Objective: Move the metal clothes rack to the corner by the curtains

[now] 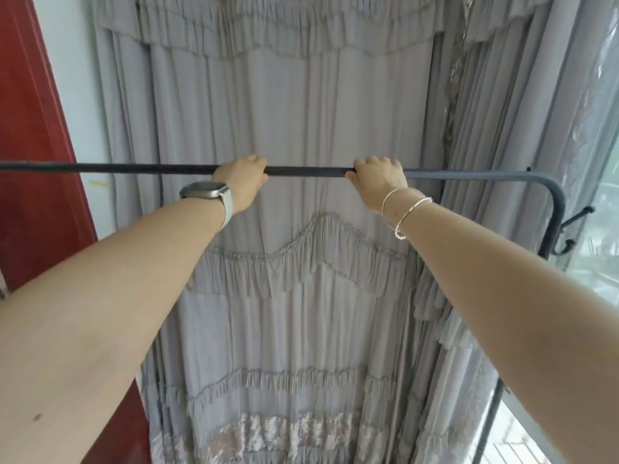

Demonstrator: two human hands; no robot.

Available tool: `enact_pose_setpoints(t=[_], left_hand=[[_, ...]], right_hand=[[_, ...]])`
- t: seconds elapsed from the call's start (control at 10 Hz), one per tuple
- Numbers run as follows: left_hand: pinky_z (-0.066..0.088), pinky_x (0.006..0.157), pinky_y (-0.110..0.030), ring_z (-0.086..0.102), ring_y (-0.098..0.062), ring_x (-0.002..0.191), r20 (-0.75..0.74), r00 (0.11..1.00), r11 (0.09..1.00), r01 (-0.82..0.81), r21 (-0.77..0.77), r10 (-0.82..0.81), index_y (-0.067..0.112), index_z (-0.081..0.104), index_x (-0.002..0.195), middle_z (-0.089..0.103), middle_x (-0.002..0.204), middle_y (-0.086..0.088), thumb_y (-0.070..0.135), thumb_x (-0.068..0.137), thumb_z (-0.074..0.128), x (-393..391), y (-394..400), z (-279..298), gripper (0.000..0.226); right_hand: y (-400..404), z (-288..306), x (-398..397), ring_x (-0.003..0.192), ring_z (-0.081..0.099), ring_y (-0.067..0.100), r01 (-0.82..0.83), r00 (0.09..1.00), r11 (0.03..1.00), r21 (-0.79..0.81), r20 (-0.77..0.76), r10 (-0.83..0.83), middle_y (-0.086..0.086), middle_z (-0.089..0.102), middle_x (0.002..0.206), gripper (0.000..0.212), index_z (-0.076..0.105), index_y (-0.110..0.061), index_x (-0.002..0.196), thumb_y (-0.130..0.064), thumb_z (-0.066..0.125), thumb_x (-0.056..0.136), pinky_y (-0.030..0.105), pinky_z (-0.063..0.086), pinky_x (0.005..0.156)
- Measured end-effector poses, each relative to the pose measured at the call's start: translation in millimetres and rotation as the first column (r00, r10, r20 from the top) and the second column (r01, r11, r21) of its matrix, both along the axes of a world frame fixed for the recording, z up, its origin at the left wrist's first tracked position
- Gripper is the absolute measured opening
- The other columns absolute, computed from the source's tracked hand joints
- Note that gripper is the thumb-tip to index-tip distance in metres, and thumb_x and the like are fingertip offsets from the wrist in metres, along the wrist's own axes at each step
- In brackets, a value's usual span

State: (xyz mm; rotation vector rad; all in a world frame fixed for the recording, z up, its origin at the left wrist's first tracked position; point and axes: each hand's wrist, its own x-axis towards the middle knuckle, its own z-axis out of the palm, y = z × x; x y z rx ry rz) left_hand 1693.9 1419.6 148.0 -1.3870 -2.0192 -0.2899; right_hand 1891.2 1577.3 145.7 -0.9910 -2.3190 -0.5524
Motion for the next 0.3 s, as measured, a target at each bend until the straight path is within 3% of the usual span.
enact_pose_setpoints(t=[0.1,0.3], left_hand=[[0.05,0.077,-0.047,0.058,-0.035,0.1,0.039,0.999,1.0,0.017,-0.021,-0.016,0.003,0.052,0.119,0.057,0.116,-0.017,0.022,0.1,0.036,16,-15,-1,0.032],[0.05,0.08,-0.043,0.058,-0.035,0.103,0.102,0.994,0.997,0.052,-0.052,-0.047,0.006,0.053,0.121,0.059,0.117,-0.015,0.026,0.095,0.046,58,-42,8,0.034]], right_hand=[[-16,1,0,0.114,0.054,0.036,-0.041,0.999,0.999,-0.003,-0.012,0.041,0.014,0.057,0.124,0.03,0.053,-0.01,0.122,-0.021,0.038,0.098,0.046,0.037,0.099],[-62,3,20,0.114,0.05,0.035,-0.175,0.982,0.968,-0.179,-0.109,0.157,0.013,0.054,0.125,0.033,0.051,-0.009,0.125,-0.011,0.046,0.093,0.044,0.045,0.089]])
